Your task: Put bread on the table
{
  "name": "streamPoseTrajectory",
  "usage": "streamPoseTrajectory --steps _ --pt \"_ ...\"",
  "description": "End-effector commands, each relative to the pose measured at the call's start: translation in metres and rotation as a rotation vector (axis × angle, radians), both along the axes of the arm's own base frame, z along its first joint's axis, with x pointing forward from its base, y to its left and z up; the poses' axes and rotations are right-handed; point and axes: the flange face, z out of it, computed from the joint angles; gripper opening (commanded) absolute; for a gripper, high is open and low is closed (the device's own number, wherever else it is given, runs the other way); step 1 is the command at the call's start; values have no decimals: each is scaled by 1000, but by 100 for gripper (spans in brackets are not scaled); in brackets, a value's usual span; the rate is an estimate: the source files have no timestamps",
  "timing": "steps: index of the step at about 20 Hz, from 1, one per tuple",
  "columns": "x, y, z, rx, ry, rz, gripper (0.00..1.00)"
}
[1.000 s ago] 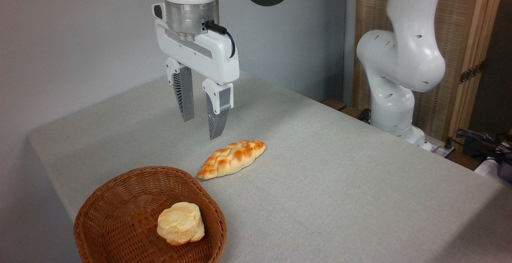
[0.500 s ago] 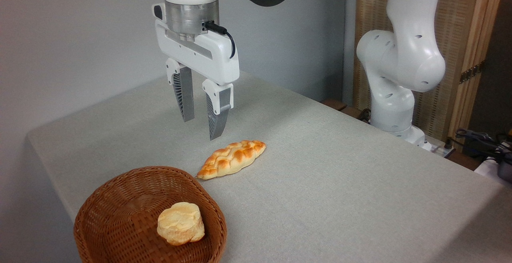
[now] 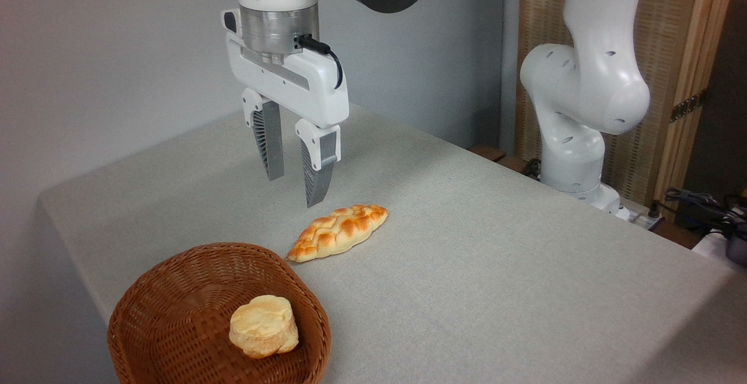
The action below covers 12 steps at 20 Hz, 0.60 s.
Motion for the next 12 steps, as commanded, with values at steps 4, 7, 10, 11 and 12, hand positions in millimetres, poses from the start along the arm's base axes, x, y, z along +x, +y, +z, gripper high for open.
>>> streamPoseTrajectory --steps 4,7,10,11,12 --pt "10 16 6 3 2 21 100" --pt "13 17 9 5 -7 10 100" --pt "24 19 10 2 -16 19 100" --pt "29 20 4 2 -14 25 100" --pt "38 20 1 -4 -37 30 100"
